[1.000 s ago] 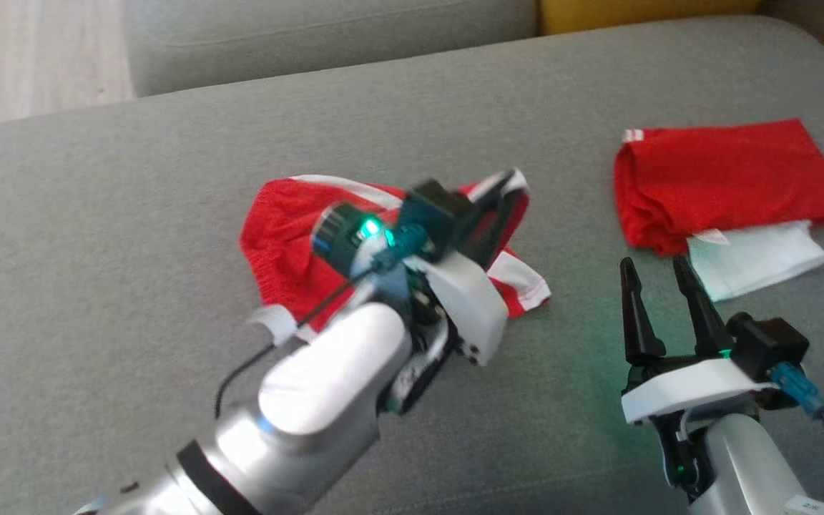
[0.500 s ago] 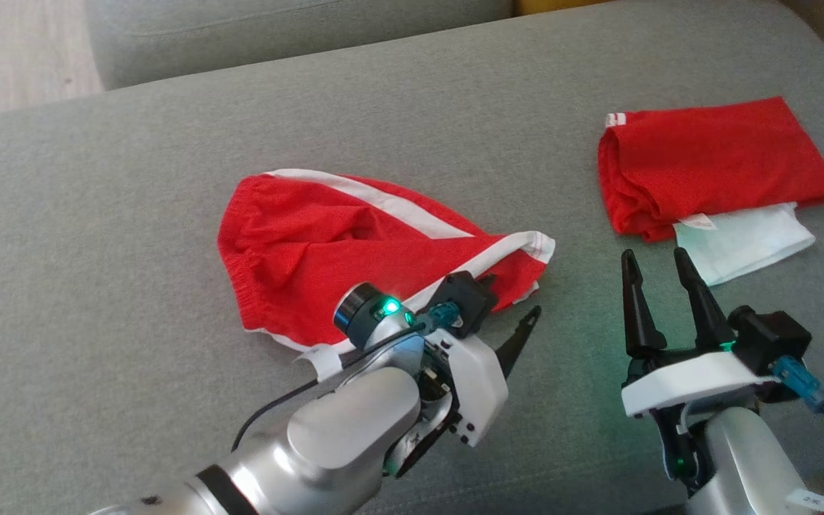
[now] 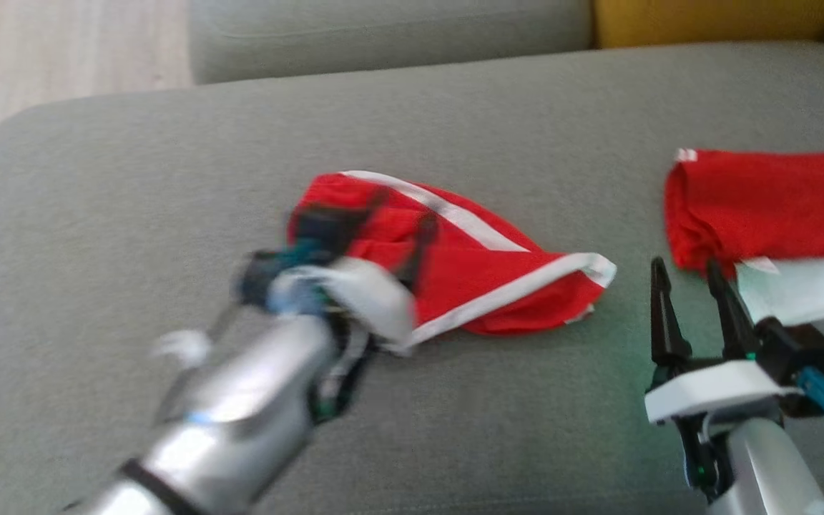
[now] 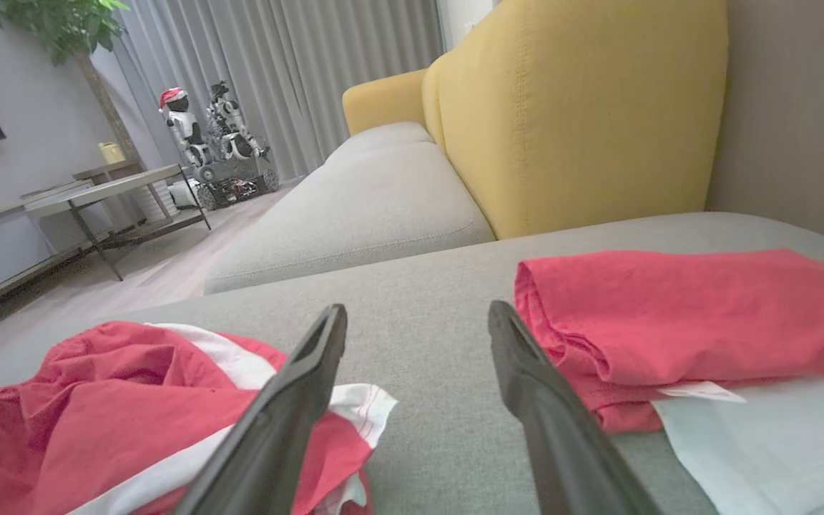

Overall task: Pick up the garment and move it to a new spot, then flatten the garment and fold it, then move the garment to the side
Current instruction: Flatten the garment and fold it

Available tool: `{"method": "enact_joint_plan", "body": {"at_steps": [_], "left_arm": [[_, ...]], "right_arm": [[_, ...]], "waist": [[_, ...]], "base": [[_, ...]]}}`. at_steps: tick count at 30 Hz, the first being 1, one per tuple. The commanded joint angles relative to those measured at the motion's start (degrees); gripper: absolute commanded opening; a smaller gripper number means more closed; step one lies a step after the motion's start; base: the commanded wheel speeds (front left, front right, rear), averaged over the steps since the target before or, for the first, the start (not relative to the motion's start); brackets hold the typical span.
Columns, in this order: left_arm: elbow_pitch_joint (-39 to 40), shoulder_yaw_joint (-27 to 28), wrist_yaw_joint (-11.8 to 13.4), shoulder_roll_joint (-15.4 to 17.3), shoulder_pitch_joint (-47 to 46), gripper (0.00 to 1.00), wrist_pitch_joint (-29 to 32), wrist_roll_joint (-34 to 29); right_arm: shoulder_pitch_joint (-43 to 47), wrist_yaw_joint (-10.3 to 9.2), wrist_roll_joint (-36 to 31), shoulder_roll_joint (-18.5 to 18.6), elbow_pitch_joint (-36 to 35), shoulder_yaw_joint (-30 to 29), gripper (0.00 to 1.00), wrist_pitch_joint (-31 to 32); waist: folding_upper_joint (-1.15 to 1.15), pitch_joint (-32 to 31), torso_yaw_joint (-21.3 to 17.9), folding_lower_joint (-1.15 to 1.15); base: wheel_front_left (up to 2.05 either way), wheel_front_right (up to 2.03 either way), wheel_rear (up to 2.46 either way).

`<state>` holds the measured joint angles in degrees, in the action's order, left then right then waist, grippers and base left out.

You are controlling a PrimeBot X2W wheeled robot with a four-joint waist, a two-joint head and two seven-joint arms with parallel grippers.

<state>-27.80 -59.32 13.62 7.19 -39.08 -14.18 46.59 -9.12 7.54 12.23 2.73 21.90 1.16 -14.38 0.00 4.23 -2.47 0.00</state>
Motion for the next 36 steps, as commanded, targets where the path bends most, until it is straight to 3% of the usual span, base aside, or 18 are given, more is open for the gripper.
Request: {"method": "enact_joint_plan", "body": {"at_steps": [1,6,11,19,23,28,36], "left_arm": [[2.7,4.5,0.0,3.7,0.9,1.0,-0.7,0.7],[10.7,14.9,-0.5,10.4,10.0,1.0,-0.8,-0.8],[14.3,20.1,-4.0,13.4,19.5,1.0,-0.8,-3.6],[11.7,22.8,-9.5,12.1,23.3,1.0,-0.8,-8.7],[8.8,21.7,-11.0,12.1,22.0,1.0,-0.8,-11.8],[-0.2,17.8,-11.8,12.4,17.5,1.0,0.0,-17.2],[-7.6,15.6,-14.7,10.7,11.5,1.0,-0.4,-20.0]], "right_arm": [[0.3,-0.05,-0.6,0.1,-1.9,0.9,1.0,-0.6],[1.7,-0.05,-0.9,0.1,-2.1,-0.3,1.0,-0.6],[2.3,-0.05,-0.7,0.1,-2.4,-0.1,1.0,-0.6],[1.6,-0.05,-1.4,0.1,-3.1,0.1,1.0,-0.1],[1.2,-0.05,-1.5,0.1,-3.5,0.2,1.0,0.1],[0.4,-0.05,-1.5,0.1,-4.0,0.5,1.0,0.3],[-0.5,-0.05,-1.4,0.1,-4.0,0.8,1.0,0.2]], "waist": [[0.0,-1.5,2.2,0.0],[0.0,-2.7,4.6,0.0],[0.0,-2.8,5.2,0.0],[0.0,-1.4,4.1,0.0],[0.0,-0.6,3.5,0.0],[0.0,1.1,2.1,0.0],[0.0,3.0,0.8,0.0]], "base": [[0.0,0.0,0.0],[0.0,0.0,0.0],[0.0,0.0,0.0],[0.0,0.0,0.0],[0.0,0.0,0.0],[0.0,0.0,0.0],[0.0,0.0,0.0]]}}
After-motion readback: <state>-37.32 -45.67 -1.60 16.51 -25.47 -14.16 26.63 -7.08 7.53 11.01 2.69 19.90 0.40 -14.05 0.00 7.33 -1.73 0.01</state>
